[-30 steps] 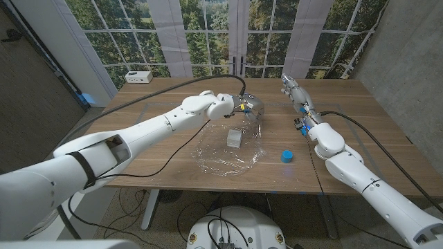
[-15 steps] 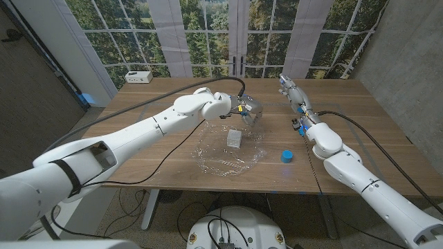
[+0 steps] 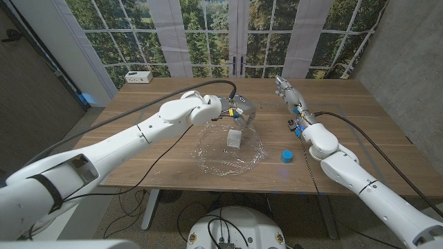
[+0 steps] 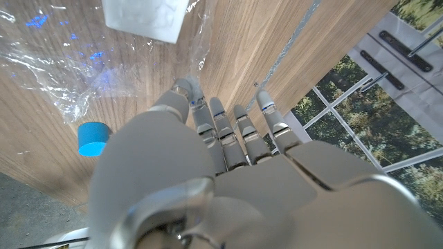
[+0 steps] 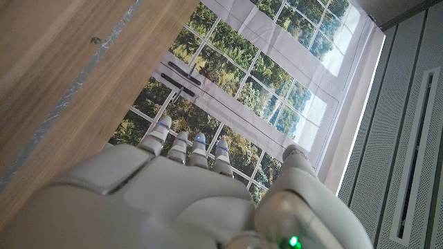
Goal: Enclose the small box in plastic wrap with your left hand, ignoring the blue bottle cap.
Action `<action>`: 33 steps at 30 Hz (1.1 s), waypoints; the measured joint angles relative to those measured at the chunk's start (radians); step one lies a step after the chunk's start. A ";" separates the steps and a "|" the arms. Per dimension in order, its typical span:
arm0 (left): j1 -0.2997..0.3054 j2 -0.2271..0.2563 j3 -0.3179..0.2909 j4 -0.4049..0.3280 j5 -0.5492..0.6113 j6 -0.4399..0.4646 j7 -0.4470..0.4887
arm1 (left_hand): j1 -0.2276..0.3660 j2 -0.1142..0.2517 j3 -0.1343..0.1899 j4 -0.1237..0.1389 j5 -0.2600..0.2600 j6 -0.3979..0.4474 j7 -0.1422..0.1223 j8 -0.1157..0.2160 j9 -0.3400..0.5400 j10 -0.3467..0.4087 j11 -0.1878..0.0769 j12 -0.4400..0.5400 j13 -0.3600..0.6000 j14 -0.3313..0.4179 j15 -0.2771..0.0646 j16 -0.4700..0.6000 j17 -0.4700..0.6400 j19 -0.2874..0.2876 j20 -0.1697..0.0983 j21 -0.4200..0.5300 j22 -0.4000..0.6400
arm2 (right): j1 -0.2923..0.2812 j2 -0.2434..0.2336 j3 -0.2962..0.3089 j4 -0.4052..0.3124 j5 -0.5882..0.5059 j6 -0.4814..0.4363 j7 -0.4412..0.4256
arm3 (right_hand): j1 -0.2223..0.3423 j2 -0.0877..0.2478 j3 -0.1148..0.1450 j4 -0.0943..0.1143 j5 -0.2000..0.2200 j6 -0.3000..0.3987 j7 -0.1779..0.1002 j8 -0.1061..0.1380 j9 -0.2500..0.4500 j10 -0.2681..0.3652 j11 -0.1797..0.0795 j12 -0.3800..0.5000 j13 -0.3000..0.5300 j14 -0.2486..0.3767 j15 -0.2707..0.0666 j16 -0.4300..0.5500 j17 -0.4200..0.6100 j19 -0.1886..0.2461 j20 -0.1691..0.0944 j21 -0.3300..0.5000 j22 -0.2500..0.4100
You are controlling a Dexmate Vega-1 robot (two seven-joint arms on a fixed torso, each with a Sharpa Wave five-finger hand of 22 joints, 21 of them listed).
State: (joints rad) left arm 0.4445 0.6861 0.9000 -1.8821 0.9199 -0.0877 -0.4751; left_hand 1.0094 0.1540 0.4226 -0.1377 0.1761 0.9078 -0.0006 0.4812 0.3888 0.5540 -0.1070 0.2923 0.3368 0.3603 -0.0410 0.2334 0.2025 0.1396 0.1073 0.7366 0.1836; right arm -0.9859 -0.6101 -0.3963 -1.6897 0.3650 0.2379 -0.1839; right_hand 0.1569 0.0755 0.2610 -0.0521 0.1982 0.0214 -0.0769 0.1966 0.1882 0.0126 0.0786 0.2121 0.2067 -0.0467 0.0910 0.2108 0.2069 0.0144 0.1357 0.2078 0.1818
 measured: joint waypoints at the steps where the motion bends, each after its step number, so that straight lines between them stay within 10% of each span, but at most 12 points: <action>1: 0.010 0.007 -0.010 -0.011 0.002 0.000 0.001 | 0.000 0.000 0.000 0.000 0.000 -0.002 -0.002 0.000 0.000 0.000 0.000 0.000 0.000 0.000 0.000 0.000 0.000 0.000 0.000 0.000 0.000 | 0.000 0.000 -0.002 -0.003 -0.002 -0.005 -0.002 | 0.000 0.000 0.000 0.000 0.000 0.000 0.000 0.000 0.000 0.000 0.000 0.000 0.000 0.000 0.000 0.000 0.000 0.000 0.000 0.000 0.000; 33: 0.106 0.072 -0.088 -0.185 0.087 0.035 -0.267 | -0.031 -0.018 -0.005 0.005 0.000 0.010 -0.023 -0.005 -0.031 0.079 -0.014 0.023 0.014 0.089 -0.004 0.018 -0.003 0.022 -0.022 0.007 0.000 | 0.034 0.021 -0.035 0.011 0.001 -0.038 0.010 | -0.007 0.007 0.000 0.000 0.000 0.000 0.000 0.000 0.000 -0.004 -0.004 0.000 0.000 0.000 0.000 0.000 0.005 0.000 0.000 0.000 0.000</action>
State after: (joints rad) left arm 0.5505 0.7577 0.8121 -2.0675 1.0069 -0.0529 -0.7426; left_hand 0.9788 0.1365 0.4177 -0.1329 0.1761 0.9180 -0.0237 0.4758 0.3582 0.6329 -0.1209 0.3148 0.3507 0.4497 -0.0451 0.2519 0.1998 0.1616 0.0852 0.7435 0.1835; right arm -0.9522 -0.5888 -0.4308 -1.6784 0.3658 0.2000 -0.1743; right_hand 0.1504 0.0820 0.2610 -0.0521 0.1982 0.0214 -0.0769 0.1966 0.1882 0.0087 0.0747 0.2120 0.2067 -0.0467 0.0910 0.2108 0.2120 0.0144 0.1357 0.2078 0.1818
